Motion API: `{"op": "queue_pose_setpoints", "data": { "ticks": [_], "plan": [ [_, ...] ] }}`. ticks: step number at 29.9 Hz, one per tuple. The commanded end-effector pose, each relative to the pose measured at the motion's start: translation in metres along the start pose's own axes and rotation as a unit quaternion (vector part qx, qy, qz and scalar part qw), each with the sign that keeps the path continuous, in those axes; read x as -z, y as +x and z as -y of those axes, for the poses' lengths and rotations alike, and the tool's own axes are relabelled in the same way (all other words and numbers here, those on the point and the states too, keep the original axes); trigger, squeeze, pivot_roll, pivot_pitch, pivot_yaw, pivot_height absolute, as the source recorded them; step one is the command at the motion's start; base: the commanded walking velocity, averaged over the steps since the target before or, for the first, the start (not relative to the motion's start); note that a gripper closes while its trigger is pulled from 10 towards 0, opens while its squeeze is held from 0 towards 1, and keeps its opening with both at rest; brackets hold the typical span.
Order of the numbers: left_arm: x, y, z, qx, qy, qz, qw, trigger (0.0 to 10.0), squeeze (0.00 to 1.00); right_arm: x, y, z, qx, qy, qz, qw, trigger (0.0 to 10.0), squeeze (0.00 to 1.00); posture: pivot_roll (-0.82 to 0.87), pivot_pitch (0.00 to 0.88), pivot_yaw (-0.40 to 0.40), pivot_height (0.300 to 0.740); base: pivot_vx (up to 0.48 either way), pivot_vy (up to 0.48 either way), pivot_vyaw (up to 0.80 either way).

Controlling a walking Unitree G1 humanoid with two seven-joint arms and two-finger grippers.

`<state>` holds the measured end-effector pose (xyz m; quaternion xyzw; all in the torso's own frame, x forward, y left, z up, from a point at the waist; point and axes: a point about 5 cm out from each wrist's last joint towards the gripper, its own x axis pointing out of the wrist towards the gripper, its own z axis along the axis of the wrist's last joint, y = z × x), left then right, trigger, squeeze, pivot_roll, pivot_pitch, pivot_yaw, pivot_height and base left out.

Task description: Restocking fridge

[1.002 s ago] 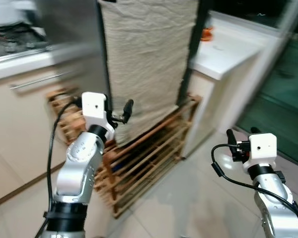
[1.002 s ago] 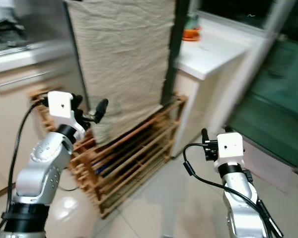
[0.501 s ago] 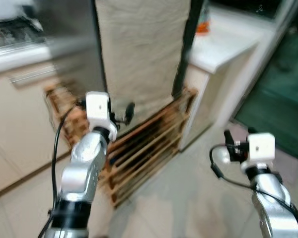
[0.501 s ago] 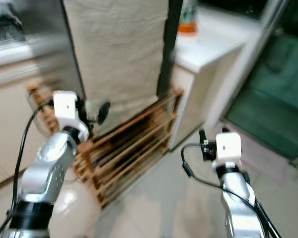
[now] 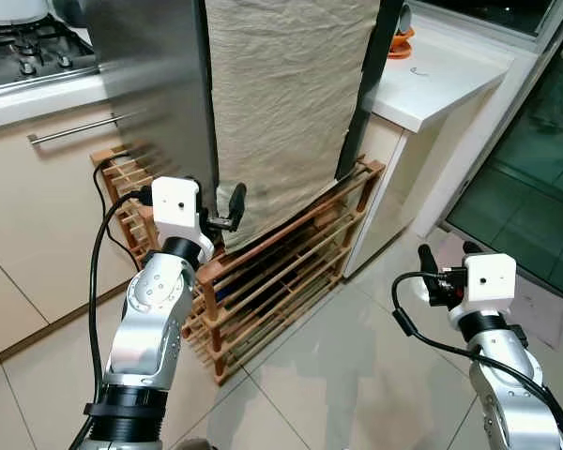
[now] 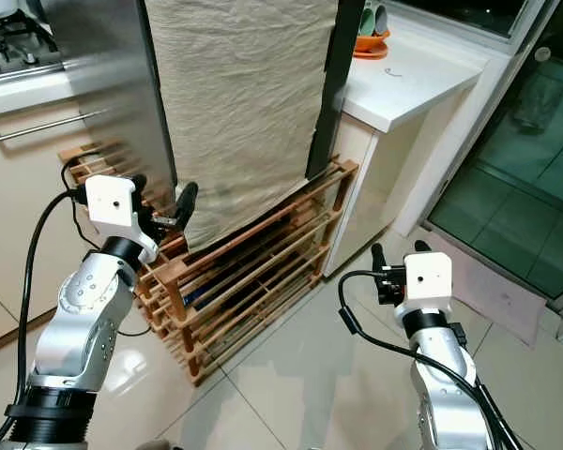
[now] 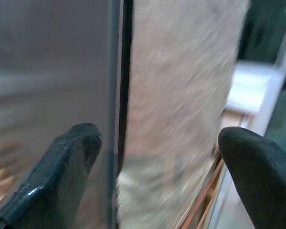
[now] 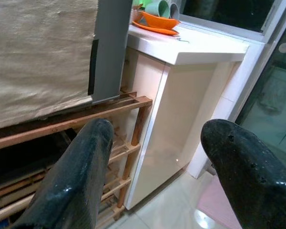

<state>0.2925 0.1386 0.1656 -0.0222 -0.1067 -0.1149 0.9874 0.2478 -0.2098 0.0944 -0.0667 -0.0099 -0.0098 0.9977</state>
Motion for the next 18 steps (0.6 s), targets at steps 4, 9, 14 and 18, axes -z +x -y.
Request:
{"op": "queue_pose_setpoints", "data": {
  "ticks": [4,9,14,18],
  "plan": [
    [-0.030,-0.008,0.016,0.028,-0.010,0.081,0.996,10.0,0.00,-0.033,0.004,0.007,0.029,0.023,0.077,0.996,10.0,0.00,0.01,0.000,-0.058,0.740,0.368,0.311,0.00],
    [-0.034,-0.033,0.015,0.034,-0.007,0.059,0.998,10.0,0.00,-0.047,-0.019,0.009,0.022,0.019,0.070,0.997,10.0,0.00,0.02,0.000,-0.064,0.740,0.362,0.316,0.00],
    [-0.027,-0.043,0.013,0.030,-0.009,0.037,0.999,10.0,0.00,-0.048,-0.020,0.011,0.018,0.019,0.068,0.997,10.0,0.00,0.03,0.000,-0.070,0.740,0.361,0.316,0.00],
    [-0.031,-0.038,0.015,0.021,-0.004,0.054,0.998,10.0,0.00,-0.054,-0.012,0.002,0.002,0.018,0.081,0.997,10.0,0.00,0.03,0.000,-0.071,0.740,0.353,0.326,0.00]
  ]
}}
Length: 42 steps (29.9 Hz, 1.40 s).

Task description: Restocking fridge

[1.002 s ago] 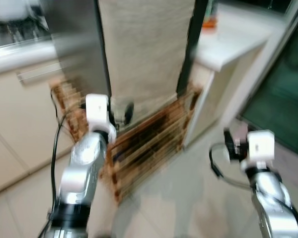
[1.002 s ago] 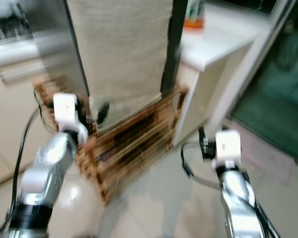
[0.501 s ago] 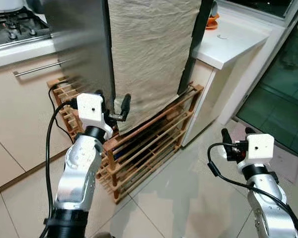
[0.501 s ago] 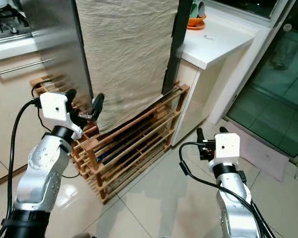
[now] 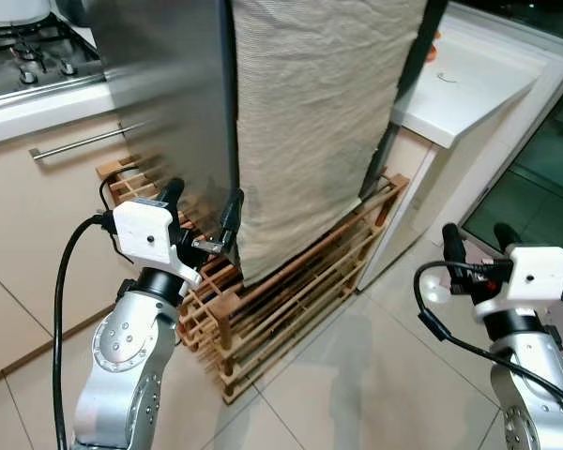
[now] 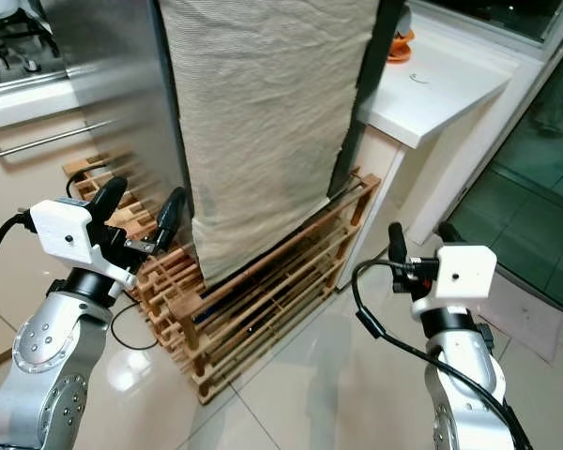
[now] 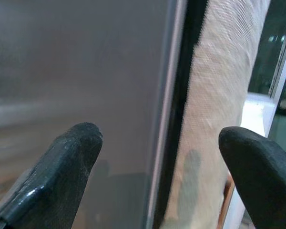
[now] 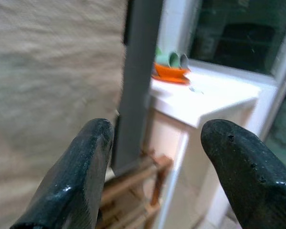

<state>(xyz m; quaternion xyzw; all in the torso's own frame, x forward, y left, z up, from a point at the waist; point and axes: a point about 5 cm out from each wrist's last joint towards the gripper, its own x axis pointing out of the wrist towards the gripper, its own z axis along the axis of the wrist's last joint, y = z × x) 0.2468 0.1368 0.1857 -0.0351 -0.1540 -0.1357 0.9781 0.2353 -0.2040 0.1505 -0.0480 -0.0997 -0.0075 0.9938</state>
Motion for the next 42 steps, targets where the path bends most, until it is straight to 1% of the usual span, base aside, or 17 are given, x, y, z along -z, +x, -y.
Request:
{"op": "queue_pose_setpoints", "data": {
  "ticks": [1,6,11,13,15,16,17,19,20,21,26,28,29,32,36,38,42],
  "plan": [
    [-0.004,0.002,0.001,-0.010,0.007,0.006,1.000,10.0,0.00,0.001,0.000,-0.001,-0.005,-0.002,-0.011,1.000,10.0,0.00,0.03,0.000,-0.071,0.740,0.000,0.000,0.00],
    [-0.004,0.001,-0.007,-0.035,-0.002,0.002,0.999,10.0,0.00,0.005,0.002,0.000,-0.007,-0.003,-0.023,1.000,10.0,0.00,0.03,0.000,-0.067,0.740,0.000,0.000,0.00],
    [-0.001,0.001,-0.010,-0.036,-0.009,-0.009,0.999,10.0,0.00,0.010,0.001,-0.003,-0.011,-0.004,-0.030,0.999,10.0,0.00,0.03,0.000,-0.068,0.740,0.000,0.000,0.00],
    [0.002,0.002,-0.008,-0.026,-0.013,-0.020,0.999,10.0,0.00,0.011,0.001,-0.002,-0.011,-0.004,-0.032,0.999,10.0,0.00,0.03,0.000,-0.068,0.740,0.000,0.000,0.00],
    [0.010,0.010,-0.006,0.012,-0.007,-0.051,0.999,10.0,0.00,0.012,0.002,-0.002,-0.011,-0.005,-0.035,0.999,10.0,0.00,0.04,0.000,-0.069,0.740,0.000,0.000,0.00],
    [0.010,0.010,-0.006,0.012,-0.007,-0.051,0.999,10.0,0.00,0.012,0.002,-0.002,-0.011,-0.005,-0.035,0.999,10.0,0.00,0.04,0.000,-0.069,0.740,0.000,0.000,0.00],
    [0.009,0.017,-0.008,0.021,-0.008,-0.055,0.998,10.0,0.00,0.013,0.003,-0.001,-0.011,-0.006,-0.036,0.999,10.0,0.00,0.03,0.000,-0.069,0.740,0.000,0.000,0.00],
    [0.007,0.020,-0.010,0.019,-0.011,-0.051,0.998,10.0,0.00,0.013,0.003,-0.001,-0.011,-0.007,-0.036,0.999,10.0,0.00,0.03,0.000,-0.068,0.740,0.000,0.000,0.00],
    [0.006,0.024,-0.010,0.031,-0.009,-0.050,0.998,10.0,0.00,0.014,0.003,-0.001,-0.011,-0.007,-0.037,0.999,10.0,0.00,0.03,0.000,-0.067,0.740,0.000,0.000,0.00],
    [0.005,0.030,-0.007,0.056,-0.008,-0.055,0.997,10.0,0.00,0.014,0.003,-0.001,-0.010,-0.009,-0.038,0.999,10.0,0.00,0.03,0.000,-0.068,0.740,0.000,0.000,0.00],
    [0.006,0.040,0.005,0.102,-0.005,-0.071,0.992,10.0,0.00,0.016,0.003,-0.001,-0.010,-0.010,-0.040,0.999,10.0,0.00,0.02,0.000,-0.061,0.740,0.000,0.000,0.00],
    [0.007,0.044,0.006,0.100,-0.003,-0.072,0.992,10.0,0.00,0.016,0.003,-0.002,-0.010,-0.011,-0.040,0.999,10.0,0.00,0.02,0.000,-0.058,0.740,0.000,0.000,0.00],
    [0.009,0.049,0.004,0.083,0.002,-0.079,0.993,10.0,0.00,0.017,0.002,-0.002,-0.010,-0.011,-0.041,0.999,10.0,0.00,0.02,0.000,-0.056,0.740,0.000,0.000,0.00],
    [0.012,0.053,-0.001,0.057,0.009,-0.090,0.994,10.0,0.00,0.017,0.002,-0.002,-0.009,-0.013,-0.042,0.999,10.0,0.00,0.01,0.000,-0.055,0.740,0.000,0.000,0.00],
    [0.012,0.054,-0.007,0.028,0.006,-0.092,0.995,10.0,0.00,0.019,0.001,-0.001,-0.009,-0.015,-0.045,0.999,10.0,0.00,0.01,0.000,-0.055,0.740,0.000,0.000,0.00],
    [0.013,0.053,-0.013,0.004,0.008,-0.094,0.996,10.0,0.00,0.019,0.000,-0.001,-0.009,-0.016,-0.047,0.999,10.0,0.00,0.01,0.000,-0.057,0.740,0.000,0.000,0.00],
    [0.013,0.053,-0.017,-0.011,0.000,-0.090,0.996,10.0,0.00,0.020,0.001,-0.001,-0.010,-0.018,-0.048,0.999,10.0,0.00,0.01,0.000,-0.058,0.740,0.000,0.000,0.00]
  ]
}}
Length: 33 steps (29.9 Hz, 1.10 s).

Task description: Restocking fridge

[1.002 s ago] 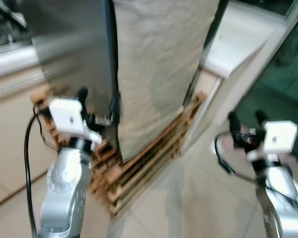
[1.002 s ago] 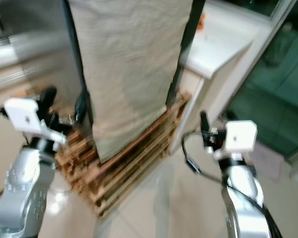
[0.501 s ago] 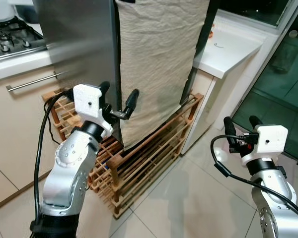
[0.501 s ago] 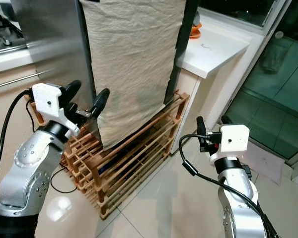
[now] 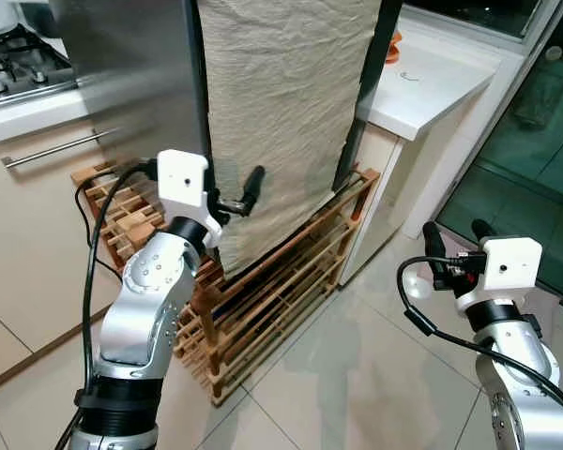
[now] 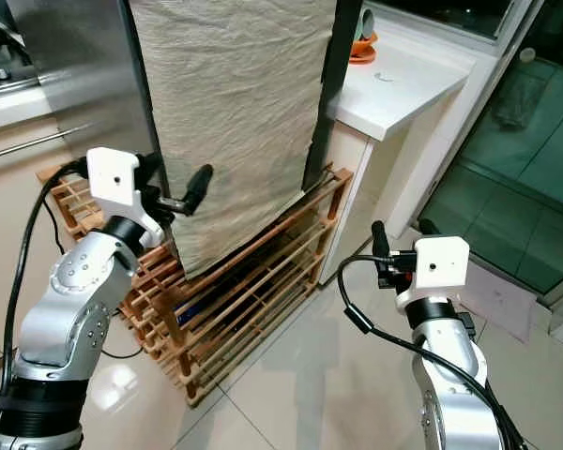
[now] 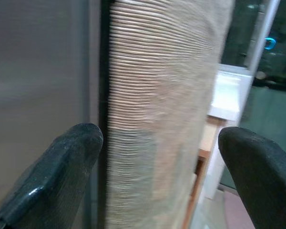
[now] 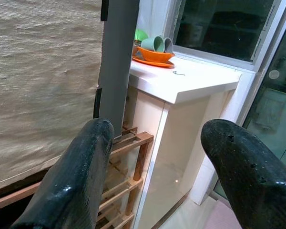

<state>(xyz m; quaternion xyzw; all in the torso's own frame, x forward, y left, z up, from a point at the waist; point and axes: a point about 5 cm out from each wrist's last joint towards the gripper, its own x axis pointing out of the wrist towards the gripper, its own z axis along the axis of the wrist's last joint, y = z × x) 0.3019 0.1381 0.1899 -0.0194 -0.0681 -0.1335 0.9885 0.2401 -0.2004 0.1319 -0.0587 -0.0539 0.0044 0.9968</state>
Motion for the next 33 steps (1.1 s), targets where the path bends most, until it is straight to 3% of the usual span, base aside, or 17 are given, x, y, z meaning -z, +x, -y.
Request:
{"op": "queue_pose_setpoints", "data": {
  "ticks": [1,5,14,27,33],
  "plan": [
    [-0.002,0.000,-0.002,-0.007,-0.008,0.008,1.000,10.0,0.00,0.002,0.000,0.005,0.005,-0.009,-0.004,1.000,10.0,0.00,0.02,0.000,-0.058,0.740,0.000,0.000,0.00],
    [-0.001,-0.006,-0.004,-0.011,-0.013,0.005,1.000,10.0,0.00,0.003,0.001,0.005,0.004,-0.009,-0.005,1.000,10.0,0.00,0.02,0.000,-0.061,0.740,0.000,0.000,0.00],
    [0.006,-0.004,0.007,0.008,-0.025,-0.004,1.000,10.0,0.00,0.003,0.004,0.001,-0.003,-0.008,-0.004,1.000,10.0,0.00,0.03,0.000,-0.065,0.740,0.000,0.000,0.00],
    [0.007,0.016,0.010,0.018,-0.024,0.000,1.000,10.0,0.00,0.004,0.004,0.000,-0.004,-0.009,-0.004,1.000,10.0,0.00,0.00,0.000,-0.061,0.740,0.000,0.000,0.00],
    [0.013,0.023,0.020,0.027,-0.034,-0.008,0.999,10.0,0.00,0.004,0.005,0.000,-0.003,-0.009,-0.005,1.000,10.0,0.00,0.00,0.000,-0.061,0.740,0.000,0.000,0.00]
  ]
}}
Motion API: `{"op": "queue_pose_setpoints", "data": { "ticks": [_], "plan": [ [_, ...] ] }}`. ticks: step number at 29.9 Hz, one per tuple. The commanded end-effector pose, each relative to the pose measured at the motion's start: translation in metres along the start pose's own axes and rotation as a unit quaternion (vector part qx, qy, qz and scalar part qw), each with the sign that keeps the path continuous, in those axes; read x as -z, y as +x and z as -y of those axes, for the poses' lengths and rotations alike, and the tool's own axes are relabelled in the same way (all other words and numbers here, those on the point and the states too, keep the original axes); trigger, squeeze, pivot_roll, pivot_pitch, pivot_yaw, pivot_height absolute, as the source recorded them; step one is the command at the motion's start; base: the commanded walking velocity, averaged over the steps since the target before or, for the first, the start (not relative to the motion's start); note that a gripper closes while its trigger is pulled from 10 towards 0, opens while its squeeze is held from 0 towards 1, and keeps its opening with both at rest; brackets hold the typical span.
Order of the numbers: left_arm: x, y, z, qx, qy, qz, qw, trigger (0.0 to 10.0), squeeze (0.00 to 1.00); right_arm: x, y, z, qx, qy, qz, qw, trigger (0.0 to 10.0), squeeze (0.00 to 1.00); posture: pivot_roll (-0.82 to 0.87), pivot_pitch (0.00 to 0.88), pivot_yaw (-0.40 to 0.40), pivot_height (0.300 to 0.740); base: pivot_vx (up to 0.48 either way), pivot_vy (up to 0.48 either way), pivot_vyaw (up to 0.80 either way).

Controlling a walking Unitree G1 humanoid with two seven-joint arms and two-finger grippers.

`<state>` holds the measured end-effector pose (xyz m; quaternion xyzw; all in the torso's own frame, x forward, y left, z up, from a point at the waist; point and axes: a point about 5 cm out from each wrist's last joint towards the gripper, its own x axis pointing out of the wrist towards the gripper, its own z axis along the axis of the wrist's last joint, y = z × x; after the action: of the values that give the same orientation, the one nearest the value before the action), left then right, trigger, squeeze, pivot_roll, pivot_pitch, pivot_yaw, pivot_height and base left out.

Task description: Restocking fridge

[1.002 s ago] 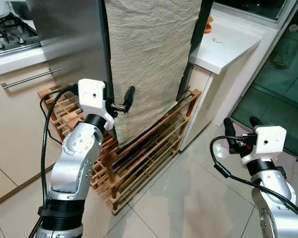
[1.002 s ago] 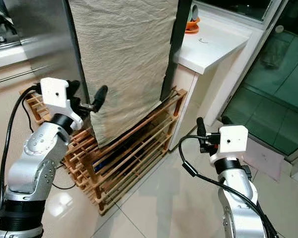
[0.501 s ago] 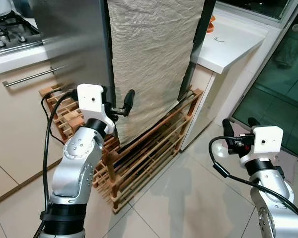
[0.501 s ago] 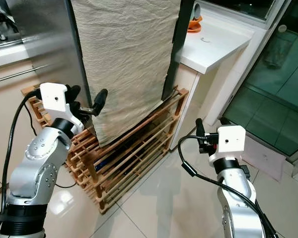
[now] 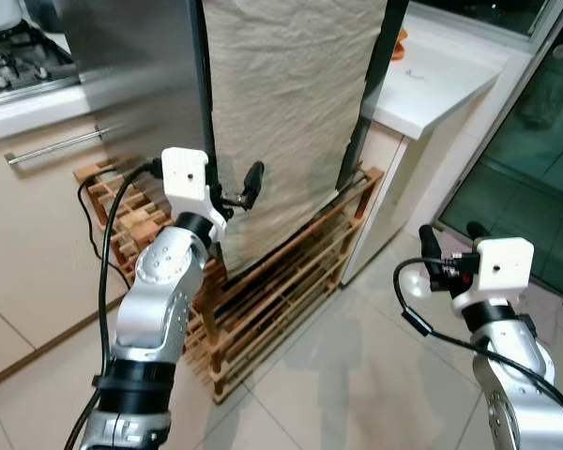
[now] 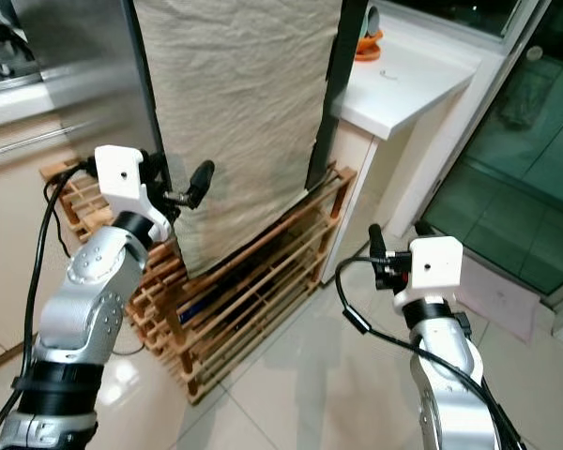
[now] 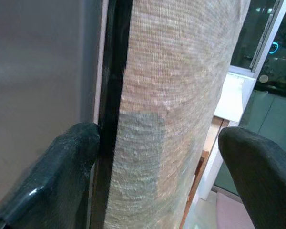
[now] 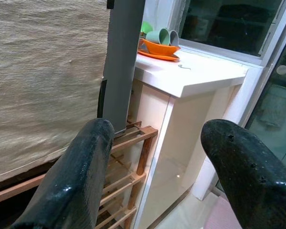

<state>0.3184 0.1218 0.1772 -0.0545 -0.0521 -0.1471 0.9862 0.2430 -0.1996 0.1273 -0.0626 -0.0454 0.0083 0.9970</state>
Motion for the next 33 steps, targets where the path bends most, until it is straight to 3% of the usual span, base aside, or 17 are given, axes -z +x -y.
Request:
{"op": "queue_pose_setpoints", "data": {
  "ticks": [1,3,4,9,13,18,22,29,33],
  "plan": [
    [-0.001,0.007,0.013,0.026,-0.008,-0.001,1.000,10.0,0.00,0.000,0.003,0.001,0.001,-0.005,0.003,1.000,10.0,0.00,0.00,0.000,-0.060,0.740,0.000,0.000,0.00],
    [-0.001,0.010,0.022,0.067,-0.022,-0.001,0.998,10.0,0.00,0.001,0.004,0.001,-0.001,-0.004,-0.001,1.000,10.0,0.00,0.00,0.000,-0.060,0.740,0.000,0.000,0.00],
    [-0.006,0.009,0.034,0.134,-0.028,0.014,0.990,10.0,0.00,0.006,0.004,0.003,-0.003,-0.003,-0.013,1.000,10.0,0.00,0.00,0.000,-0.061,0.740,0.000,0.000,0.00],
    [-0.017,0.006,0.042,0.208,-0.031,0.033,0.977,10.0,0.00,0.022,0.002,0.013,0.008,-0.001,-0.050,0.999,10.0,0.00,0.00,0.000,-0.062,0.740,0.000,0.000,0.00],
    [-0.031,-0.004,0.054,0.300,-0.023,0.052,0.952,10.0,0.00,0.042,-0.003,0.019,0.007,-0.004,-0.094,0.996,10.0,0.00,0.00,0.000,-0.059,0.740,0.000,0.000,0.00],
    [-0.044,-0.013,0.065,0.370,-0.031,0.059,0.927,10.0,0.00,0.055,-0.009,0.017,0.000,-0.002,-0.121,0.993,10.0,0.00,0.00,0.000,-0.058,0.740,0.000,0.000,0.00],
    [-0.053,-0.016,0.068,0.394,-0.053,0.065,0.915,10.0,0.00,0.058,-0.009,0.015,-0.002,0.000,-0.124,0.992,10.0,0.00,0.00,0.000,-0.055,0.740,0.000,0.000,0.00],
    [-0.060,-0.021,0.063,0.403,-0.102,0.054,0.908,10.0,0.00,0.061,-0.009,0.014,-0.013,0.001,-0.135,0.991,10.0,0.00,0.00,0.000,-0.054,0.740,0.000,0.000,0.00],
    [-0.066,-0.031,0.051,0.411,-0.151,0.038,0.898,10.0,0.00,0.069,-0.018,0.018,-0.005,-0.012,-0.152,0.988,10.0,0.00,0.00,0.000,-0.055,0.740,0.000,0.000,0.00]
  ]
}}
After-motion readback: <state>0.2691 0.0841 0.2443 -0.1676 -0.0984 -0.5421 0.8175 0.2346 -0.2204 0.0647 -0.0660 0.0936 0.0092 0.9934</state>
